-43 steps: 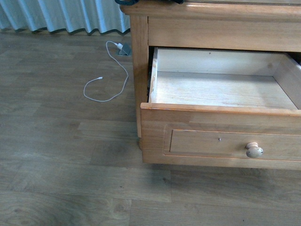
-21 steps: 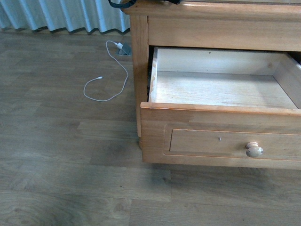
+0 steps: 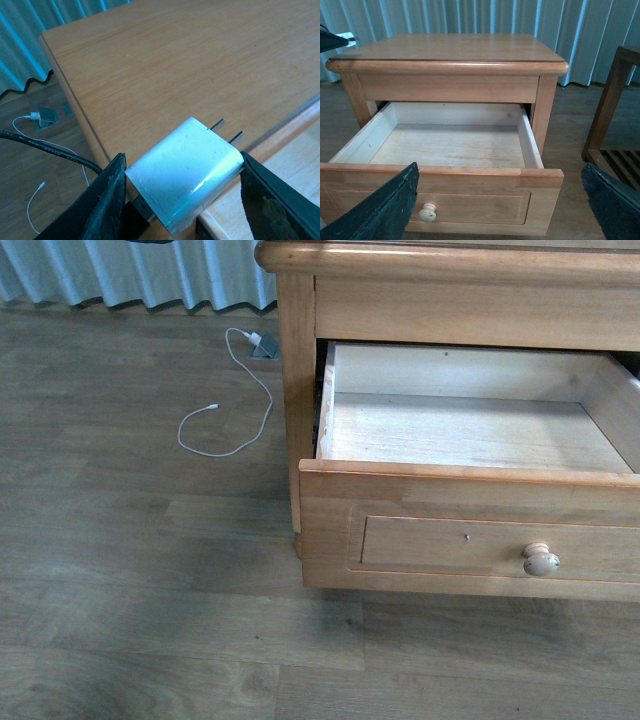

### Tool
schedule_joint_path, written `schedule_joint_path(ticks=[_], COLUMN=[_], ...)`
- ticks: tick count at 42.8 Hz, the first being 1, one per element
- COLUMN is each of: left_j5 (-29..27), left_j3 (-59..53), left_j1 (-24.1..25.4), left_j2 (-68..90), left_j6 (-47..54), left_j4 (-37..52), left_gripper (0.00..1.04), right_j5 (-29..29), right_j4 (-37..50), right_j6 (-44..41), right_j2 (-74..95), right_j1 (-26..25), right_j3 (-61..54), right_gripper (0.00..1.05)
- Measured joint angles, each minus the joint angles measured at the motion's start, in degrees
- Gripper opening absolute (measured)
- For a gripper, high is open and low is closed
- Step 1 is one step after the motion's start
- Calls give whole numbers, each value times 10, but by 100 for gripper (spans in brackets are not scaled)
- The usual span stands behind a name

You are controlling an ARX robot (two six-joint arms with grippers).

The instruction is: Put charger into drawer

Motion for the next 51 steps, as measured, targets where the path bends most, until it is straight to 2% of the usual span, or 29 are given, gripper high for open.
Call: schedule_joint_path(ticks=[7, 14, 22, 32, 40, 51], left_j5=[37, 100, 125, 106, 73, 48], left_j3=[-80, -205, -289, -281, -230, -162], left_j1=[23, 54, 51, -1, -54, -96], left_j2=[-61, -148, -189, -164, -94, -15], left_j6=[0, 7, 7, 9, 9, 8], left_j4=[17, 20, 30, 37, 45, 47], left_gripper=[59, 59, 59, 59, 59, 59], right_j5=[0, 0, 0, 0, 0, 0], right_j4=[0, 0, 0, 0, 0, 0], right_j6=[0, 0, 0, 0, 0, 0], right_j2=[0, 0, 0, 0, 0, 0], right_j1=[0, 0, 0, 0, 0, 0], right_j3=[0, 0, 0, 0, 0, 0], right_gripper=[96, 96, 96, 96, 96, 96])
